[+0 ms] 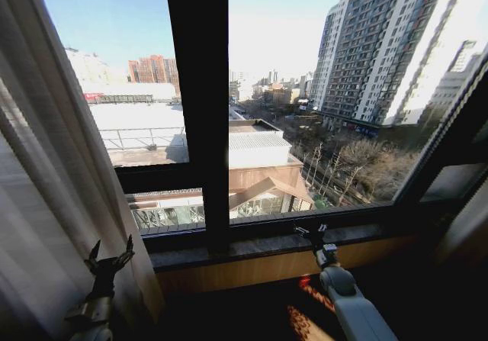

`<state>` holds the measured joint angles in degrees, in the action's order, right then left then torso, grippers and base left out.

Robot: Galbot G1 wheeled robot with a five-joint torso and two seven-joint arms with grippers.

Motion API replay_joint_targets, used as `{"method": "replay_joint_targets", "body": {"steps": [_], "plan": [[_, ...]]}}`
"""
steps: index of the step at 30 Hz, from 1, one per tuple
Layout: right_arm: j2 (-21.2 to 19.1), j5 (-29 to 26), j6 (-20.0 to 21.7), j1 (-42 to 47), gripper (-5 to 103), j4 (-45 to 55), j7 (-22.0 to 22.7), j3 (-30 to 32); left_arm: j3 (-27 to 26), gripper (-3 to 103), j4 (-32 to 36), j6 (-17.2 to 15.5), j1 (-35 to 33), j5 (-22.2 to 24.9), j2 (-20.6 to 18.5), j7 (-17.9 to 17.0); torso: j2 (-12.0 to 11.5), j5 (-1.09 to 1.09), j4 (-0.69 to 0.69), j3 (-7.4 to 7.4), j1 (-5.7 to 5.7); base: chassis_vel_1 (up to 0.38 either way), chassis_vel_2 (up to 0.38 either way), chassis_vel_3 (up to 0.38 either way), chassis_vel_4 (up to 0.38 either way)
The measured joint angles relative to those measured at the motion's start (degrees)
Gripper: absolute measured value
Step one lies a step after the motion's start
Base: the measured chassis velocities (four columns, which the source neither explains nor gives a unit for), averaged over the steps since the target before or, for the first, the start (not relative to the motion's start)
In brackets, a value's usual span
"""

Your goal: Open the curtains by pulling them apart, changing their state from closed to fully open.

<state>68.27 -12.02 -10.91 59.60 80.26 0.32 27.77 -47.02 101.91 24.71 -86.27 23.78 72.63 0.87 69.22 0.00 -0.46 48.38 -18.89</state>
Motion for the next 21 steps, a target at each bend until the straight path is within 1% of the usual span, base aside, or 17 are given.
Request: {"method": "replay_joint_targets", "body": {"steps": [4, 5, 6, 7, 8, 11, 12, 13, 14, 15, 16, 18, 19, 20, 21], "plan": [[0.0, 0.0, 0.0, 0.0, 100, 0.0, 0.0, 0.0, 0.0, 100, 0.0, 0.0, 0.0, 0.0, 0.0, 0.0, 0.0, 0.00, 0.00, 0.00, 0.00, 0.000, 0.000, 0.000, 0.000], [0.0, 0.0, 0.0, 0.0, 100, 0.0, 0.0, 0.0, 0.1, 100, 0.0, -0.3, 0.2, 0.0, 0.0, 0.0, 0.0, 0.00, 0.01, 0.00, 0.00, 0.000, 0.000, 0.000, 0.000], [0.0, 0.0, 0.0, 0.0, 100, 0.0, 0.0, 0.0, 0.4, 100, -0.1, -1.3, 0.9, -0.2, 0.1, 0.0, 0.0, 0.01, 0.02, 0.00, 0.00, 0.000, 0.000, 0.000, 0.000], [0.0, 0.0, 0.0, 0.0, 100, 0.0, 0.0, 0.0, 0.4, 100, -0.1, -1.3, 0.9, -0.2, 0.1, 0.0, 0.0, 0.01, 0.02, 0.00, 0.00, 0.000, 0.000, 0.000, 0.000], [0.0, 0.0, 0.0, 0.0, 100, 0.0, 0.0, 0.0, 1.0, 100, -0.3, -2.6, 1.8, -0.4, 0.2, -0.1, 0.0, 0.00, 0.02, 0.00, 0.00, 0.000, 0.000, 0.000, 0.000], [0.0, 0.0, 0.0, 0.0, 100, 0.0, 0.0, 0.0, 3.2, 100, -1.1, -8.1, 5.6, -1.4, 0.6, -0.4, 0.0, 0.00, -0.01, 0.00, 0.00, 0.000, 0.000, 0.000, 0.000], [0.0, 0.0, 0.0, 0.0, 100, 0.0, 0.0, 0.0, 3.2, 100, -1.1, -8.1, 5.6, -1.4, 0.6, -0.4, 0.0, 0.00, -0.01, 0.00, 0.00, 0.000, 0.000, 0.000, 0.000], [0.0, 0.0, 0.0, 0.0, 100, 0.0, 0.0, 0.0, 3.7, 100, -1.3, -9.4, 6.5, -1.6, 0.7, -0.5, 0.0, 0.00, 0.00, 0.00, 0.00, 0.000, 0.000, 0.000, 0.000], [0.0, 0.0, 0.0, 0.0, 100, 0.0, 0.0, 0.0, 4.7, 100, -1.6, -11.7, 8.1, -2.1, 0.9, -0.7, 0.0, 0.00, 0.00, 0.00, -0.01, 0.000, 0.000, 0.000, 0.000], [0.0, 0.0, 0.0, 0.0, 100, 0.0, 0.0, 0.0, 4.7, 100, -1.6, -11.7, 8.1, -2.1, 0.9, -0.7, 0.0, 0.00, 0.00, 0.00, -0.01, 0.000, 0.000, 0.000, 0.000], [0.0, 0.0, 0.0, 0.0, 100, 0.0, 0.0, 0.0, 5.5, 100, -2.0, -13.9, 9.5, -2.5, 1.1, -0.9, 0.0, 0.00, 0.00, 0.00, -0.01, 0.000, 0.000, 0.000, 0.000], [0.0, 0.0, 0.0, 0.0, 100, 0.0, 0.0, 0.0, 6.7, 100, -2.4, -16.8, 11.5, -3.0, 1.3, -1.1, 0.0, 0.00, 0.00, 0.00, 0.00, 0.000, 0.000, 0.000, 0.000], [0.0, 0.0, 0.0, 0.0, 100, 0.0, 0.0, 0.0, 7.9, 100, -2.8, -20.0, 13.7, -3.6, 1.6, -1.3, 0.0, 0.00, 0.00, 0.00, 0.00, 0.000, 0.000, 0.000, 0.000], [0.0, 0.0, 0.0, 0.0, 100, 0.0, 0.0, 0.0, 8.5, 100, -3.0, -21.4, 14.7, -3.8, 1.7, -1.4, 0.0, 0.01, 0.00, 0.00, 0.00, 0.000, 0.000, 0.000, 0.000], [0.0, 0.0, 0.0, 0.0, 100, 0.0, 0.0, 0.0, 8.5, 100, -3.0, -21.4, 14.7, -3.8, 1.7, -1.4, 0.0, 0.01, 0.00, 0.00, 0.00, 0.000, 0.000, 0.000, 0.000]]}}
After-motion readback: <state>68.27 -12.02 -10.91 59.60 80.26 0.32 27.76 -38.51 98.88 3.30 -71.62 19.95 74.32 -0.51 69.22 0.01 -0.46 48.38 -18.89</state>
